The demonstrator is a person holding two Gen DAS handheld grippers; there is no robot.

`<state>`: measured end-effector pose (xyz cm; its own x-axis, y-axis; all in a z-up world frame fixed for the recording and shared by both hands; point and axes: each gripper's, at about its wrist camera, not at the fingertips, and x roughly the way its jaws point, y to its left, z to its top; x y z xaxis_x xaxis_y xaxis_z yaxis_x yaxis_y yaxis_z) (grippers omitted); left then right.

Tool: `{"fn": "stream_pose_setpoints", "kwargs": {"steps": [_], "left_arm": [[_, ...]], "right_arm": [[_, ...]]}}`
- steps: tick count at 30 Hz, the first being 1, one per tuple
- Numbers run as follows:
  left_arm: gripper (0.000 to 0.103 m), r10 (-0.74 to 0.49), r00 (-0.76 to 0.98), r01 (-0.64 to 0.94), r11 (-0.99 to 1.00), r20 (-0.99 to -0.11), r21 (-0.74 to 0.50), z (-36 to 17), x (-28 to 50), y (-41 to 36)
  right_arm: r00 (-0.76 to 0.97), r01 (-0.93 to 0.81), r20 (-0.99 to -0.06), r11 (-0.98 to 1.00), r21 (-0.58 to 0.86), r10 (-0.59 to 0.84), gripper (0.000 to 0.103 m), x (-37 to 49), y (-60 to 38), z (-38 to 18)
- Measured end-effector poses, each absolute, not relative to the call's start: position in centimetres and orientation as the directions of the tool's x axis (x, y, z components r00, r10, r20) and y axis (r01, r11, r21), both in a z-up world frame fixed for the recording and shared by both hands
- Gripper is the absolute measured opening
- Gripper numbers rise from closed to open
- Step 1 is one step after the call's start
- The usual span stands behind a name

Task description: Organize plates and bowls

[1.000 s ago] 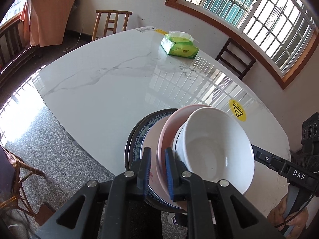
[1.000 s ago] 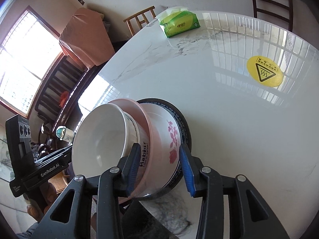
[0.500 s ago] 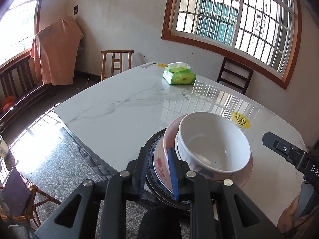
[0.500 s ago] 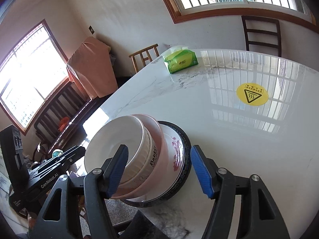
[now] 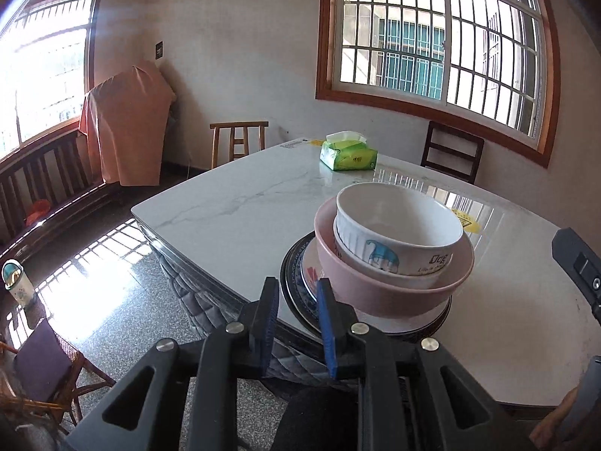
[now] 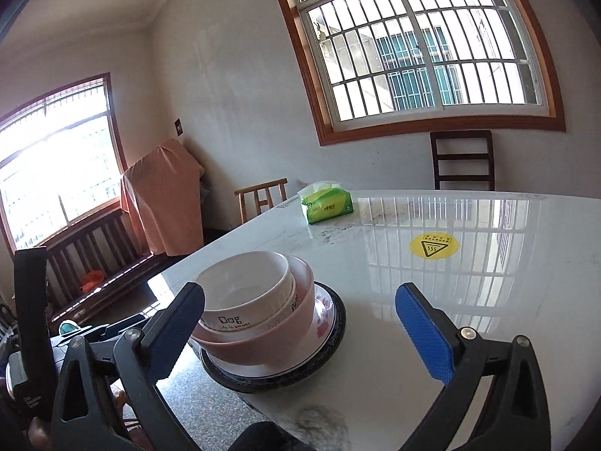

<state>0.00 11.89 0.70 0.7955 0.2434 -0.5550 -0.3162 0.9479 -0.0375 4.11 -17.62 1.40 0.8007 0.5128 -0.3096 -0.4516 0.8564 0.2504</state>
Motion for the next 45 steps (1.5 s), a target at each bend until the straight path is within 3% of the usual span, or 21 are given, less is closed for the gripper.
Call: {"fn": "stream_pose_setpoints", "kwargs": {"steps": [4,15,17,18,21,24,45], "left_arm": [[0.021,0.263,0.798,-0.328,0.944,-0.542,-0.026,0.5,-0.8,10.9],[0.022,0.324,0.822,-0.36,0.933,-0.469,0.014,1.6,-2.9,9.7],[0.038,0.331,0.825,-0.361,0.932,-0.459,0.023,1.8,-3.2,9.3],[0.051,0.337,0.827,-0.366,0.93,-0.449,0.025,1.9,-3.4,9.1],[0.055,0.36,0.842,-0.378,0.925,-0.402,0.038,2.4,-4.2,8.6],[0.061,0.335,0.845,-0.355,0.934,-0.416,0.031,2.7,-4.1,8.4],[0.061,0.291,0.83,-0.322,0.947,-0.476,0.018,1.5,-3.9,8.7]], "right_arm": [[0.838,-0.432,-0.259,0.874,0.224,0.48,0.103,1.8,-18.1,0.8],[0.835,-0.46,-0.236,0.866,0.196,0.498,0.103,-0.9,-18.7,1.2],[0.831,-0.464,-0.241,0.863,0.198,0.502,0.103,-1.0,-18.8,1.0],[0.829,-0.466,-0.243,0.862,0.197,0.504,0.103,-1.1,-18.8,1.0],[0.828,-0.47,-0.242,0.861,0.196,0.507,0.103,-1.7,-18.9,0.9],[0.829,-0.47,-0.239,0.861,0.192,0.506,0.103,-1.9,-19.0,0.9],[0.815,-0.469,-0.287,0.864,0.18,0.503,0.103,-1.7,-18.1,0.1]]}}
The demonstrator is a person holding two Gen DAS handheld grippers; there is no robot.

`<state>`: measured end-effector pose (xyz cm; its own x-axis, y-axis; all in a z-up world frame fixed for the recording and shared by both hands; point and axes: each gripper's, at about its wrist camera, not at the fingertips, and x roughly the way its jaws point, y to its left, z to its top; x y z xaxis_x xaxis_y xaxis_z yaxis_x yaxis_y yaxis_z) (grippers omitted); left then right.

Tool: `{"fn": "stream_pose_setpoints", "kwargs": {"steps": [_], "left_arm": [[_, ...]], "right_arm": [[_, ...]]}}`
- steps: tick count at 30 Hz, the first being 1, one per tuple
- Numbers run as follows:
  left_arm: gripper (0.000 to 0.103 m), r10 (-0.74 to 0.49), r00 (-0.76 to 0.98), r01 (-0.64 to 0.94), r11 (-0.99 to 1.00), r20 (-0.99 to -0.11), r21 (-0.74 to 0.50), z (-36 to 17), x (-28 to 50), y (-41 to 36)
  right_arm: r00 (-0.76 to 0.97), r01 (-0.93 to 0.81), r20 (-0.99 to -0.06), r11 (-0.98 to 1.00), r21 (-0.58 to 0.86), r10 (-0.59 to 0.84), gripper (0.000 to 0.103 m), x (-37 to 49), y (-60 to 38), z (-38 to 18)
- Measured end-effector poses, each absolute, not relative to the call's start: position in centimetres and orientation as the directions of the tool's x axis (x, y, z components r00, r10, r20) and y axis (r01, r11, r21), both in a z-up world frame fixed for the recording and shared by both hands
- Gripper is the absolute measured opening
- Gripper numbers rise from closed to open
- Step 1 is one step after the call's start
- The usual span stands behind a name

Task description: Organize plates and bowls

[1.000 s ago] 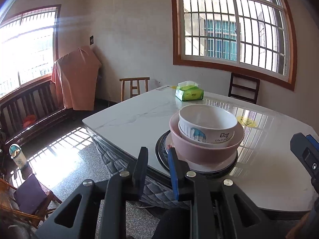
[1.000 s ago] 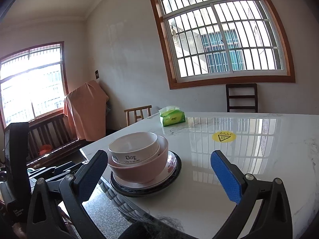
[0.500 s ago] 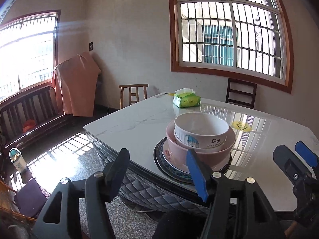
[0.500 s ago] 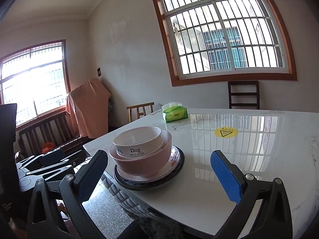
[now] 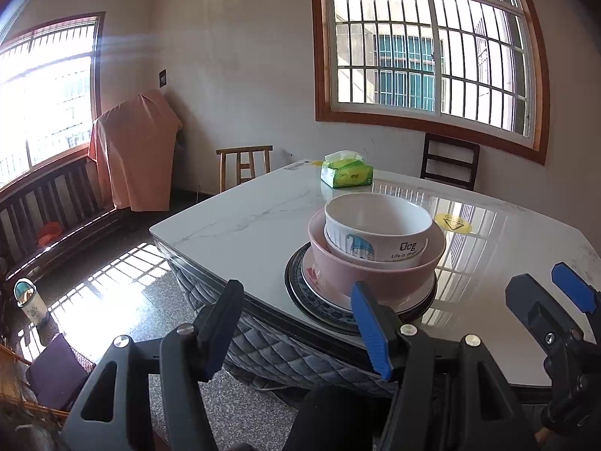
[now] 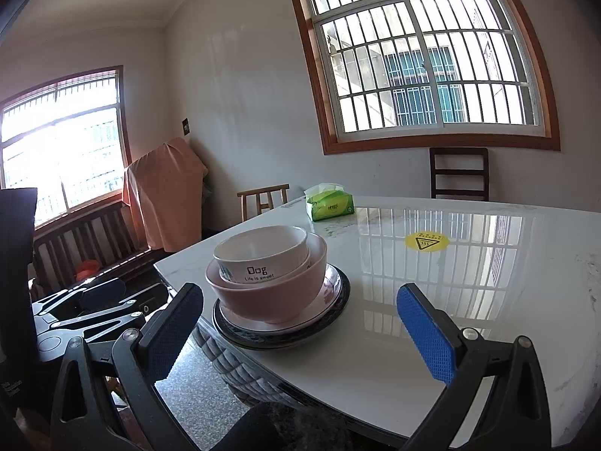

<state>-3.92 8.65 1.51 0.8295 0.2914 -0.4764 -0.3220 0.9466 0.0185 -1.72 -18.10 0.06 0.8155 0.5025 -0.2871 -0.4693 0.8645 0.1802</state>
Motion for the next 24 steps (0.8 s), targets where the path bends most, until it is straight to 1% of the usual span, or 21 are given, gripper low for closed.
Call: {"fn": "stream_pose_setpoints", "kwargs": {"steps": [24], "left_arm": [[0.061,0.287,0.832,-0.317,0.948,-0.474,0.018,1.1,-3.6,9.6]], "right_arm": [[0.821,-0.456,-0.307,0.876,0.154,0.481,0.103,-2.2,-16.8,-0.4]]}}
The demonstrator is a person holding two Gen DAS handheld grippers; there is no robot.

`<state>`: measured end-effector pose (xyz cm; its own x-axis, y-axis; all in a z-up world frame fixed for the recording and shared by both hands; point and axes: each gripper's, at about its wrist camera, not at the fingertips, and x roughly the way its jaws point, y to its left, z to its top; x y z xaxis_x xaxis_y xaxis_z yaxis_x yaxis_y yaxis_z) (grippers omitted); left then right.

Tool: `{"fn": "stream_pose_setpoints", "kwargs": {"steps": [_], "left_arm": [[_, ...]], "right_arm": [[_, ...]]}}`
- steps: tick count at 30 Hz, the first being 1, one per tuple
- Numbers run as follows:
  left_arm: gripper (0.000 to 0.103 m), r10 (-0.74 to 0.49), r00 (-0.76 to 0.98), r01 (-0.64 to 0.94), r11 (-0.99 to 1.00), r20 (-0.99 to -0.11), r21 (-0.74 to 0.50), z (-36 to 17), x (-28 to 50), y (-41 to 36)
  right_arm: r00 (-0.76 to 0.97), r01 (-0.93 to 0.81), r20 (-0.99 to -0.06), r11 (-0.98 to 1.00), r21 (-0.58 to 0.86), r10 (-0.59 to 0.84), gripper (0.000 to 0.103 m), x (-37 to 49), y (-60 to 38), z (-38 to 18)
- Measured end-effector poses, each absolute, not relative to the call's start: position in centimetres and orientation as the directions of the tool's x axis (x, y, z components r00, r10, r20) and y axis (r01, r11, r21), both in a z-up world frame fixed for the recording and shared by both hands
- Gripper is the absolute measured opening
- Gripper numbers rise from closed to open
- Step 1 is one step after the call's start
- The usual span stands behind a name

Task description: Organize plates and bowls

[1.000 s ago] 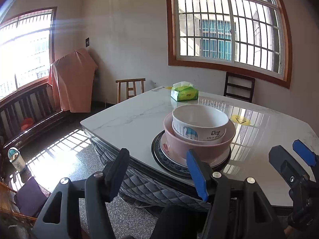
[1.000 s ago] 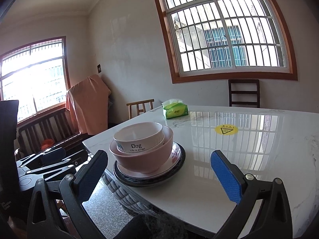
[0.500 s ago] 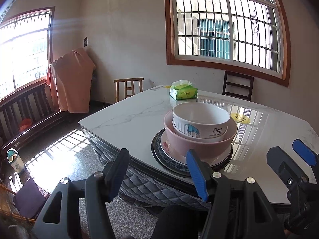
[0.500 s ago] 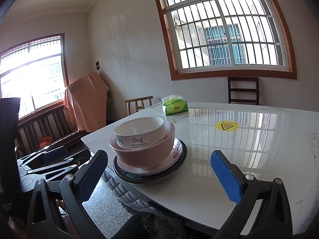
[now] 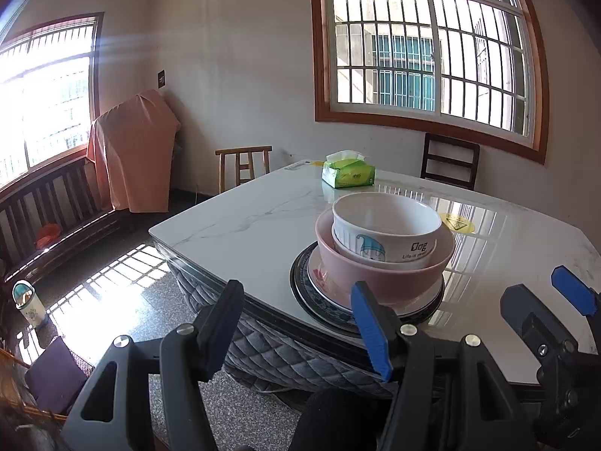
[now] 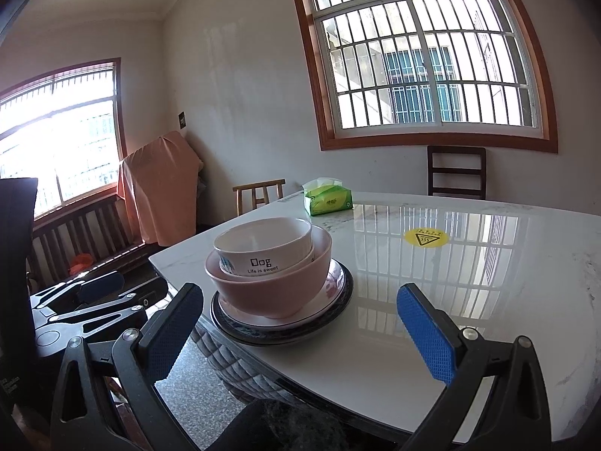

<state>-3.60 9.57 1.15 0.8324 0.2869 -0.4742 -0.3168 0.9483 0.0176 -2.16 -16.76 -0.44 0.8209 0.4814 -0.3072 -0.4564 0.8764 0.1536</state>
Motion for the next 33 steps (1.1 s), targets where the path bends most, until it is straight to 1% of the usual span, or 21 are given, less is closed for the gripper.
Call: {"fn": "stream_pose_setpoints", "kwargs": {"steps": [8,23,33], "left_arm": [[0.061,0.283,0.829,-0.315,0.949,-0.483,0.015,1.07,-3.37,9.73],[0.061,0.293,0.832,-0.318,0.948,-0.471,0.028,1.19,-3.53,9.68],[0.061,0.283,0.826,-0.307,0.951,-0.487,0.032,1.15,-3.31,9.72]], "right_arm": [[0.816,-0.455,-0.321,0.876,0.159,0.481,0.103,-1.86,-16.6,-0.7],[0.81,-0.46,-0.329,0.874,0.157,0.485,0.103,-1.94,-16.38,-0.84],[0.808,-0.463,-0.331,0.872,0.156,0.488,0.103,-1.9,-16.26,-0.97]]}}
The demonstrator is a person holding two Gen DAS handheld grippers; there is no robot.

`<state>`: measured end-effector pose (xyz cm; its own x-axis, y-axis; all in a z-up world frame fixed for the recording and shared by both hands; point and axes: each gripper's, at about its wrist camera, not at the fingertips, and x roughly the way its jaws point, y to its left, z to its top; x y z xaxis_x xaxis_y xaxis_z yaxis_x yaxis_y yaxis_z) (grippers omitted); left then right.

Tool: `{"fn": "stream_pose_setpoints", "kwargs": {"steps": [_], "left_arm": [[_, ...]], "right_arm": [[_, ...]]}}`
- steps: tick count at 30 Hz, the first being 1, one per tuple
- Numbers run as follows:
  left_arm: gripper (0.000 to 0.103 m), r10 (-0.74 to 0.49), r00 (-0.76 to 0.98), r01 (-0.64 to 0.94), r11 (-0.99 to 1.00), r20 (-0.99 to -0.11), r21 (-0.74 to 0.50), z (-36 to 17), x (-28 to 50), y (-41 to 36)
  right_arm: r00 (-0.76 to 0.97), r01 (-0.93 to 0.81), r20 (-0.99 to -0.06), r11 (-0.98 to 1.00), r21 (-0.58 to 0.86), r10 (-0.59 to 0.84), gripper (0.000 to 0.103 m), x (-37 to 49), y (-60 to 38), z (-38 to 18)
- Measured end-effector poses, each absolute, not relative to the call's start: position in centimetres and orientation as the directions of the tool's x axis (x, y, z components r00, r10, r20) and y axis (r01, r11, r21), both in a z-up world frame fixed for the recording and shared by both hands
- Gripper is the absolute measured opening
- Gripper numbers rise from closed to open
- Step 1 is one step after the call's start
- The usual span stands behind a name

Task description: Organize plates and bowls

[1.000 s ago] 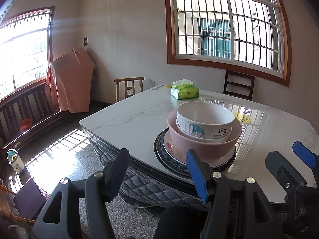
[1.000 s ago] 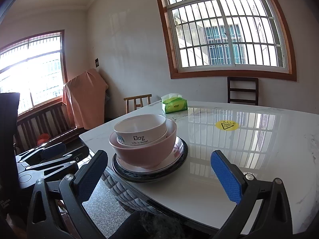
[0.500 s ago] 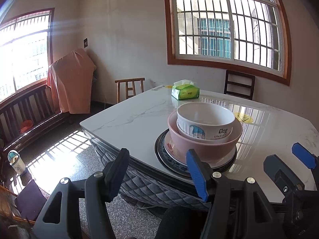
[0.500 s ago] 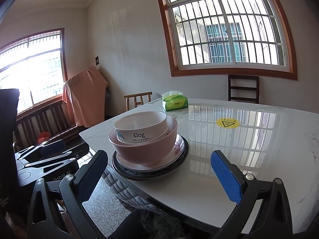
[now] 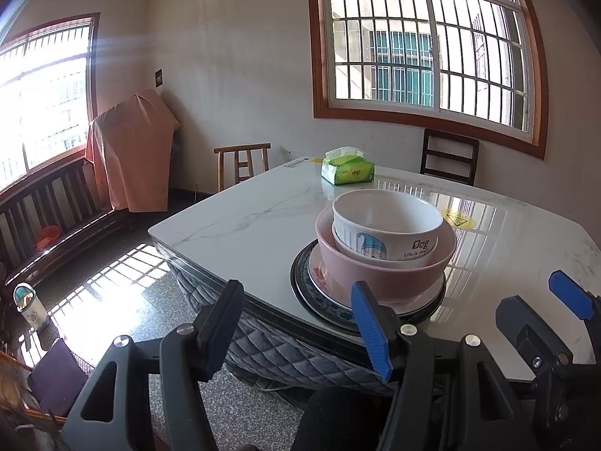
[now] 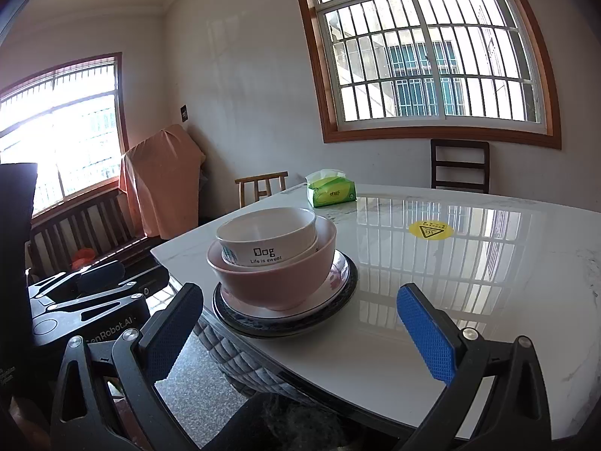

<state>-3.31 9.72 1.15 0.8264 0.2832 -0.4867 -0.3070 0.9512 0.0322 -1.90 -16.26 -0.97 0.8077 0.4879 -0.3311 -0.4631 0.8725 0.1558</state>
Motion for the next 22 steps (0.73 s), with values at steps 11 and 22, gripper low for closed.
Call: {"fn": "stream_pose_setpoints", "kwargs": {"steps": [11,22], "left_arm": [[0.094,0.267,0.834,-0.26,0.962,-0.483,0.084,1.4,-3.6,7.9],[0.094,0.272,0.816,-0.261,0.961,-0.511,0.095,2.0,-3.3,7.0]], "right_arm": [[0.813,-0.455,-0.331,0.877,0.155,0.48,0.103,-1.9,-16.8,-1.3],[0.871,-0.316,-0.343,0.936,0.156,0.351,0.103,0.4,-23.1,-1.4]]}}
